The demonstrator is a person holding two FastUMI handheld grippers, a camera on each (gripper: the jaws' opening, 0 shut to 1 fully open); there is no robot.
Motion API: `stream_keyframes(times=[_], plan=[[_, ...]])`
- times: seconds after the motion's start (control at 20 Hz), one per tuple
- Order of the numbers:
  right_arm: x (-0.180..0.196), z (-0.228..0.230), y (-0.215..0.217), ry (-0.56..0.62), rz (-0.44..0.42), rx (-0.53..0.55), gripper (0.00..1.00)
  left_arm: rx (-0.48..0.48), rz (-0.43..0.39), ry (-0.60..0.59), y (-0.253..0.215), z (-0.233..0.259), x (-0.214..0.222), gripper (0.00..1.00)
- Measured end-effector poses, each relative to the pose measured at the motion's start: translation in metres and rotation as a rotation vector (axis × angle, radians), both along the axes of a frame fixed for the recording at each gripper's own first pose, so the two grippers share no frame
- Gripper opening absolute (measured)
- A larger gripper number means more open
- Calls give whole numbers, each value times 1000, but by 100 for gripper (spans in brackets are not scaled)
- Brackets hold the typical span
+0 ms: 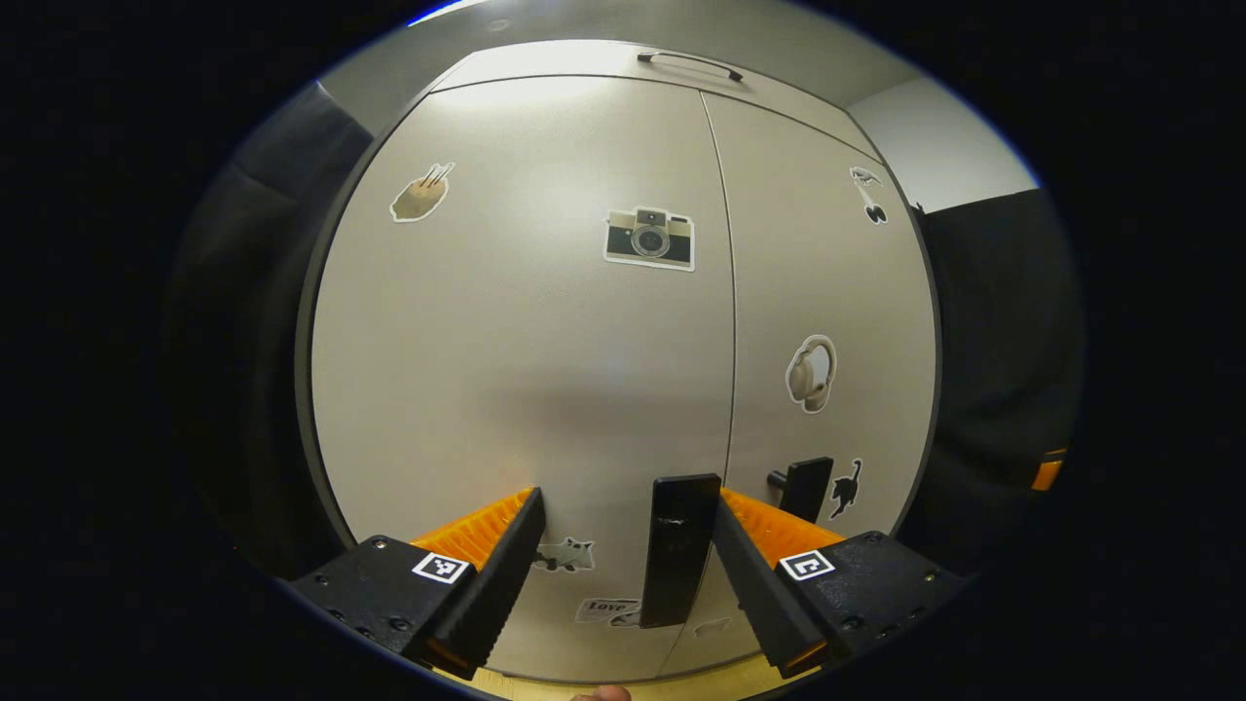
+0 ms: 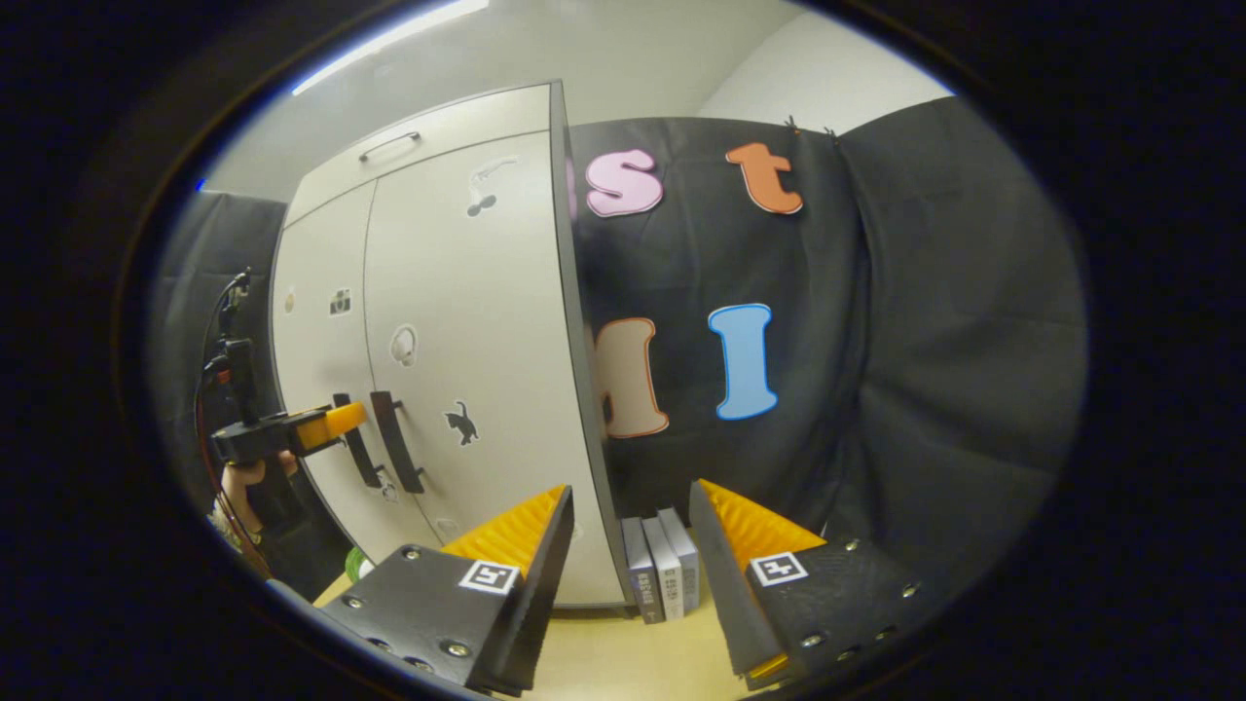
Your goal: Grab one shoe with the right hand and put it into the shoe cabinet, grab the other shoe with the left hand and put it into the shoe cabinet; then close the right door with the right hand and the left door with the left hand.
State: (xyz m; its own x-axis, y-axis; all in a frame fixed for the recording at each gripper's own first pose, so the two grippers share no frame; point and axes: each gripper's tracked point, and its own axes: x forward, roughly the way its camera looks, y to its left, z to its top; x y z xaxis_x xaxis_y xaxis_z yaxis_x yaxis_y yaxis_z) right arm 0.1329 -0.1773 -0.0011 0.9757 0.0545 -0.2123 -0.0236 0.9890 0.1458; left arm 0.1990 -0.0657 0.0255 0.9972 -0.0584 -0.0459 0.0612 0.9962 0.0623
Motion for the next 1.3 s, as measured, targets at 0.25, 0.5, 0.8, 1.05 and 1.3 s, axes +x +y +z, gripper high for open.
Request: stream_keyframes(times=[0.25, 0.5, 0.8, 1.05, 1.3], plan=[[-3, 1, 4, -4, 9, 4, 72, -3, 1, 0, 0, 0, 0, 100], [-4, 1, 8, -5, 18, 12, 71, 1, 7, -7, 0, -1, -1, 100], [-8, 2, 13, -9, 33, 20, 71, 29, 43, -7, 0, -2, 1, 99], [-15, 4, 17, -11, 47, 28, 71, 50, 65, -5, 0, -3, 3, 98], [-25, 7, 19, -10, 59, 14, 71, 26, 40, -19, -2, 3, -5, 98]])
